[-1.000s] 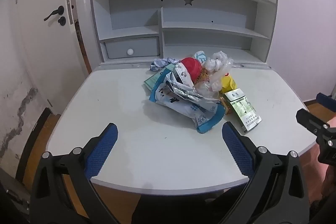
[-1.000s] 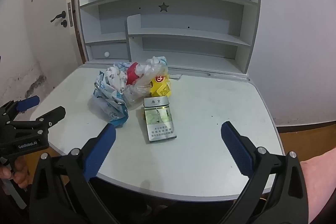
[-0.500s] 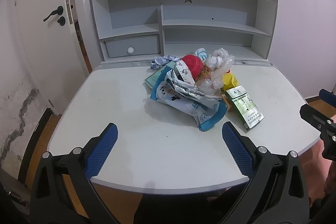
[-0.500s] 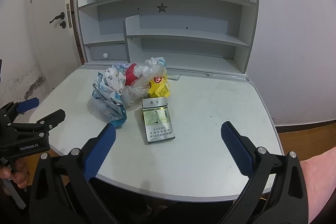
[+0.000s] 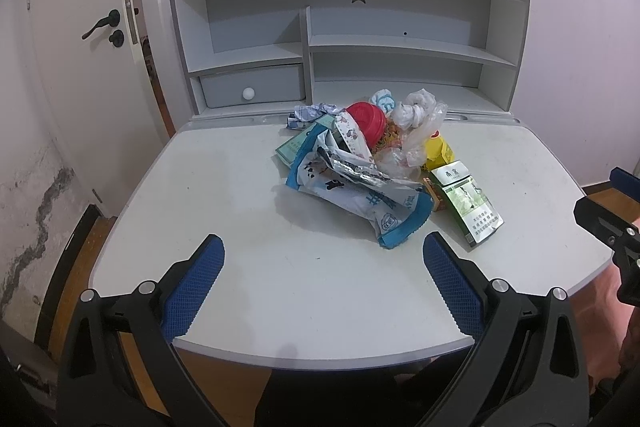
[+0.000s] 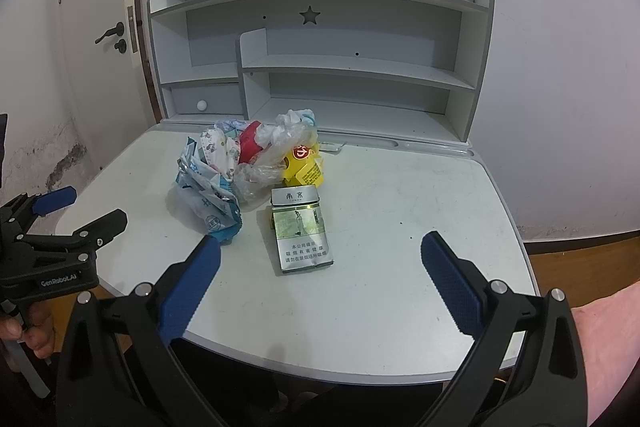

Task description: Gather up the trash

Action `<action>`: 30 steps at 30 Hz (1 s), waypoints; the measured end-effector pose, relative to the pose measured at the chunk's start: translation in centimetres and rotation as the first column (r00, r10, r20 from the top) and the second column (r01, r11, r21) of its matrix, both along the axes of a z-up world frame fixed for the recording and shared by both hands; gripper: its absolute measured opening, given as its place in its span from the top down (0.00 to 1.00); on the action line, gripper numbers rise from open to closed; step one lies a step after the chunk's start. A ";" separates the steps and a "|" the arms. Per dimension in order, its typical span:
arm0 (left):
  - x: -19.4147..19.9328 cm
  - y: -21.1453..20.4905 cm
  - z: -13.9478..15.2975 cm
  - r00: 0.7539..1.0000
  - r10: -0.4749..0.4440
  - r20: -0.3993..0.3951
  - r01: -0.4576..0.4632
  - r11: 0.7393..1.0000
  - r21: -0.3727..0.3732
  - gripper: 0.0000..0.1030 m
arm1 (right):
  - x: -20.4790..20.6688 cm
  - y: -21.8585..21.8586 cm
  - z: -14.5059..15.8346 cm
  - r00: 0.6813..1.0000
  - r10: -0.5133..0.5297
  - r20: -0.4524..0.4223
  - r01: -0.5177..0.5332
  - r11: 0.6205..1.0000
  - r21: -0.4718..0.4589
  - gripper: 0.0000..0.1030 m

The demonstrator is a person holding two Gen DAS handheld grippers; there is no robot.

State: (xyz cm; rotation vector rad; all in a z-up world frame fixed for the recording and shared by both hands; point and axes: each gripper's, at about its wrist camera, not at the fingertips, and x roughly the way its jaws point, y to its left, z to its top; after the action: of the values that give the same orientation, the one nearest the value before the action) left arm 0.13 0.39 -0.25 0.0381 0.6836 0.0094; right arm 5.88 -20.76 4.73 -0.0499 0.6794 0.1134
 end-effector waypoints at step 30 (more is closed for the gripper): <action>0.0 -0.2 -0.4 1.000 -0.001 -0.008 0.001 1.000 0.005 0.06 | 0.0 0.1 0.1 1.000 0.002 -0.005 -0.002 1.000 -0.006 0.06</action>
State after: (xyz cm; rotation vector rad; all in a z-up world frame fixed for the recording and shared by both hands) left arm 0.12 0.23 -0.68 0.0430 0.6915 0.0102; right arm 5.85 -20.66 4.86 -0.0563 0.6846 0.1132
